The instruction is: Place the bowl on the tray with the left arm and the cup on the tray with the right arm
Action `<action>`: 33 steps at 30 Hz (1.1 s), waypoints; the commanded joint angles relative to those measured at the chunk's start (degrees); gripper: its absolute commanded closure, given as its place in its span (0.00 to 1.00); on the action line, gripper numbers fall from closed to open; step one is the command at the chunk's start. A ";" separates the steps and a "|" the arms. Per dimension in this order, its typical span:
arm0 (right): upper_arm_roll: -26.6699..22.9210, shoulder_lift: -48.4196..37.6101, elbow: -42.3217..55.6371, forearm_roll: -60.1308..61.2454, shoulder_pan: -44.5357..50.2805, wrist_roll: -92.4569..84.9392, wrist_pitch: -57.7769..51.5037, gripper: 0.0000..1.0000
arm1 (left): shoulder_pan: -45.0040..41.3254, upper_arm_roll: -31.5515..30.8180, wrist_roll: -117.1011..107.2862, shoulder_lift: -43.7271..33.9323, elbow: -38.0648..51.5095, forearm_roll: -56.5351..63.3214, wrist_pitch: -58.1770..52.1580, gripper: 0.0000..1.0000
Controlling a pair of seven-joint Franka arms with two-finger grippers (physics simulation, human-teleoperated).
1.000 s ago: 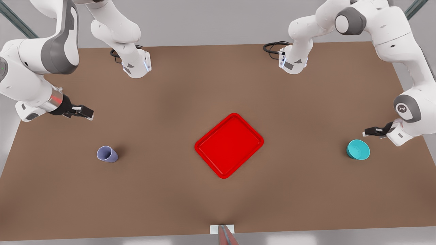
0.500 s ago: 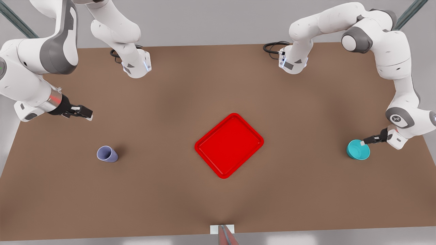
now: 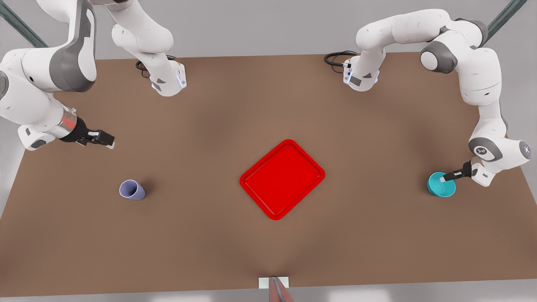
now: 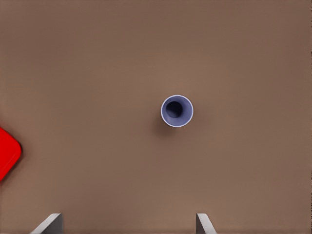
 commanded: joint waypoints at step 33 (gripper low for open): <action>-0.08 0.00 0.00 0.00 -0.13 -0.09 0.00 0.00 | -51.67 -3.52 -41.74 -5.90 10.01 -1.60 -16.51 0.79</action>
